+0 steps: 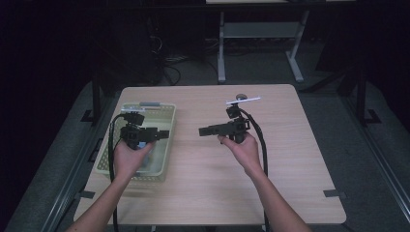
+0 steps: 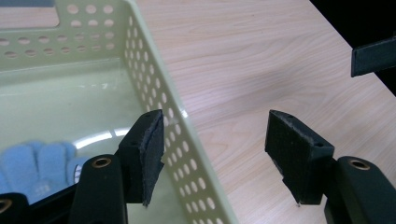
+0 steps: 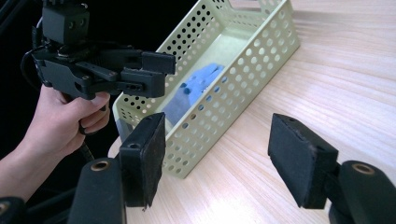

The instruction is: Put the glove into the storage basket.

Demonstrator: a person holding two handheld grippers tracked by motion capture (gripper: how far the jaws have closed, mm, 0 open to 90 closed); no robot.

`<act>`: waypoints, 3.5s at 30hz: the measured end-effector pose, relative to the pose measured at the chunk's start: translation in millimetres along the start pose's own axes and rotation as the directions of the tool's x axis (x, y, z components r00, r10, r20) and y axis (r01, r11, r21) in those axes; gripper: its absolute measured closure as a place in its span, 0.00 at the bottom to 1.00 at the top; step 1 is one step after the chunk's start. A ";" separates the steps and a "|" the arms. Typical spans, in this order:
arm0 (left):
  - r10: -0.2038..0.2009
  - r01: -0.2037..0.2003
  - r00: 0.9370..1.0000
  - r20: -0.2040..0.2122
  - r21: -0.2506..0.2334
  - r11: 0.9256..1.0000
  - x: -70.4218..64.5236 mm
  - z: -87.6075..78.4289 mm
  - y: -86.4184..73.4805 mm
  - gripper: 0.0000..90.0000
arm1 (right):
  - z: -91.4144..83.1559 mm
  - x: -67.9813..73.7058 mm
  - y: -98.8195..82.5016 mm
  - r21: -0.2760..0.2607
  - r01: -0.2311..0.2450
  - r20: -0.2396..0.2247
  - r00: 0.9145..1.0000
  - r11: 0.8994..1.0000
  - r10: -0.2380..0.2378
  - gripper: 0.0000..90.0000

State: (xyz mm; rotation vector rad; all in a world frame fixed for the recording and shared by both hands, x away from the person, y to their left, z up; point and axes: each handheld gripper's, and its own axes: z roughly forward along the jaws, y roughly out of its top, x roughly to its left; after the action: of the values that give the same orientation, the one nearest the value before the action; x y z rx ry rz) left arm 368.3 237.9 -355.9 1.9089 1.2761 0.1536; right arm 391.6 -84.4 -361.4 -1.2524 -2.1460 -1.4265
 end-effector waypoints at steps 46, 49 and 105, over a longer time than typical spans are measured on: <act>0.082 -0.080 0.994 0.067 -0.023 0.997 -57.5 33.6 -6.9 0.36 | -66.0 -43.6 -52.3 -0.055 -0.084 0.023 0.996 0.995 0.086 0.38; 0.087 -0.085 0.993 0.085 -0.020 0.996 -64.3 36.1 -13.3 0.36 | -69.7 -44.5 -60.0 -0.060 -0.078 0.032 0.996 0.995 0.080 0.37; 0.151 -0.167 0.936 0.316 0.022 0.986 -108.8 73.8 -94.8 0.26 | -132.8 -87.7 -155.1 -0.145 -0.160 0.092 0.980 0.976 0.174 0.32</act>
State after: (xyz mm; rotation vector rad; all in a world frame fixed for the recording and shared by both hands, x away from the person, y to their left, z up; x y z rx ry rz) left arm 285.3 122.6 -434.1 1.9841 0.9198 -0.0975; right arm 292.9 -263.3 -448.6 -1.5499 -1.9789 -1.4877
